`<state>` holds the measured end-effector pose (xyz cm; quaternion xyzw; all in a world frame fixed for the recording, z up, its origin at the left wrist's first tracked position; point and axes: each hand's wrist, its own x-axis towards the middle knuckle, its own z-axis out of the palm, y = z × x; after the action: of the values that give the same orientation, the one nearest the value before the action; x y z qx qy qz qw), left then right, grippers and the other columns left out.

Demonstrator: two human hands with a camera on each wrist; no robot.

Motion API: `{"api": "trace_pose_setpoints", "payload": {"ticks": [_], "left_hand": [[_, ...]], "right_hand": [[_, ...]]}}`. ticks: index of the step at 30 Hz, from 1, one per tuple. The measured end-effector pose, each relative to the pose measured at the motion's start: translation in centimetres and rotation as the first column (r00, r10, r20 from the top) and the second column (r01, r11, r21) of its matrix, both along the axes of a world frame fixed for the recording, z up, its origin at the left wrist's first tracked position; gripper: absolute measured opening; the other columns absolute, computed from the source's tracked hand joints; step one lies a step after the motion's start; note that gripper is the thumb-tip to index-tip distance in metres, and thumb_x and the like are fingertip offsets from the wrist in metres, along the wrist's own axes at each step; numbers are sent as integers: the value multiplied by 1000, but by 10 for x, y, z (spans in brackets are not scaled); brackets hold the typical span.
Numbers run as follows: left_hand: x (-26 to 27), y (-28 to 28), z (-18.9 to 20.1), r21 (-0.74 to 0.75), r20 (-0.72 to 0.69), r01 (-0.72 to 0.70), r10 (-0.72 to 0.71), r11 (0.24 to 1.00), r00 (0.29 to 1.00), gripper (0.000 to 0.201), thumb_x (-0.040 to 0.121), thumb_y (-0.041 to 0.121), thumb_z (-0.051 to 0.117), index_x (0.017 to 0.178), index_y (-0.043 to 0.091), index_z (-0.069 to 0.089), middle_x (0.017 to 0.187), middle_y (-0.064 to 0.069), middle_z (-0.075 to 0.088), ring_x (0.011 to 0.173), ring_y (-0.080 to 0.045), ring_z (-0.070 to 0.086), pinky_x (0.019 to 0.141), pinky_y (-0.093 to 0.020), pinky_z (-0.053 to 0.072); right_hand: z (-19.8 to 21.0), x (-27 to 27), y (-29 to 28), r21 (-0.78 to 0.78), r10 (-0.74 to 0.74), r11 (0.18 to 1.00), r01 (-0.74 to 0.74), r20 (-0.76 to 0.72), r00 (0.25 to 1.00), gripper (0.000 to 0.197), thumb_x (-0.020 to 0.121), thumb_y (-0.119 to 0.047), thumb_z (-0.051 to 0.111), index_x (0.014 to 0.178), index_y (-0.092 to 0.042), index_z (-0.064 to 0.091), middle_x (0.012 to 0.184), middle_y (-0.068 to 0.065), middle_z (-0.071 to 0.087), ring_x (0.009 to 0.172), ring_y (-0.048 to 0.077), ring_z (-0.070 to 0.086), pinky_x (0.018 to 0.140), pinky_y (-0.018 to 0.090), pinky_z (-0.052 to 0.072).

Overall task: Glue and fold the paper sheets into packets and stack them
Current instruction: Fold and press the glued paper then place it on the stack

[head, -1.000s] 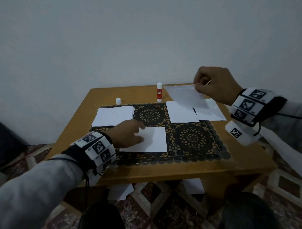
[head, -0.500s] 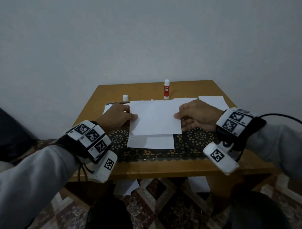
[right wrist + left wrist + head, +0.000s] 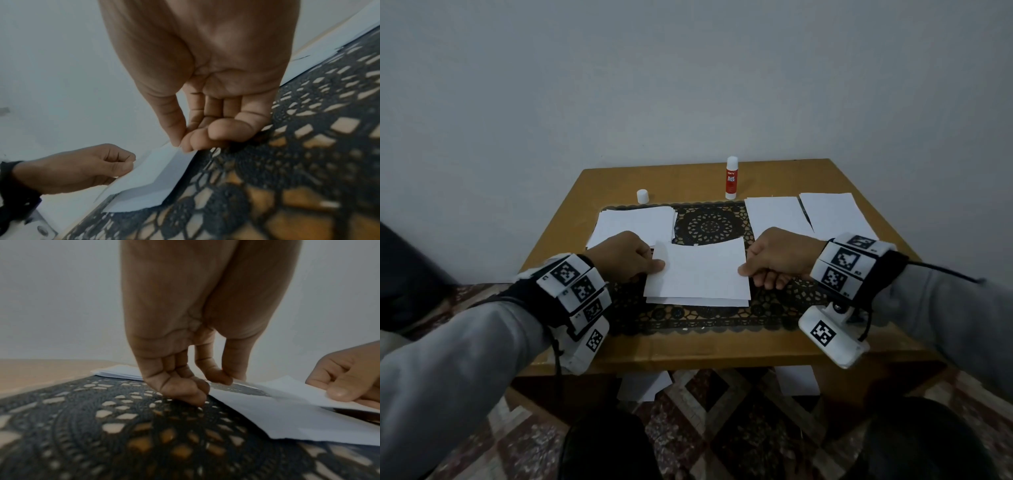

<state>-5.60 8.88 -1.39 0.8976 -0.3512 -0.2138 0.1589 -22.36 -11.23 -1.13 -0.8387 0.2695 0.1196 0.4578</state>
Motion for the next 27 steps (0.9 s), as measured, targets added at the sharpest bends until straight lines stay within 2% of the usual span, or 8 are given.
{"api": "trace_pose_setpoints", "payload": {"ticks": [6,11,27], "left_hand": [[0,-4,-5,60,58,31,-35,998,998,40,89,31,64,56,13,49,60,-2,48,57,-13,40,56,-23,32],[1,-6,-8,75,109,47,-55,996,993,39,88,31,64,56,14,51,61,-2,49,57,-13,41,55,-23,32],[-2,-6,-11,71,141,64,-74,995,987,42,88,30,66,53,15,46,55,-1,45,53,-13,39,52,-24,30]], "right_hand": [[-5,2,3,-94,48,994,-47,10,999,24,86,-15,70,66,-7,60,60,6,63,54,19,54,50,26,46],[-8,2,4,-131,73,989,-72,2,997,24,86,-18,70,68,-6,61,65,8,65,64,25,56,55,28,47],[-9,5,8,-191,68,979,-70,-21,998,25,86,-18,70,67,-6,60,69,12,67,65,25,59,57,29,48]]}}
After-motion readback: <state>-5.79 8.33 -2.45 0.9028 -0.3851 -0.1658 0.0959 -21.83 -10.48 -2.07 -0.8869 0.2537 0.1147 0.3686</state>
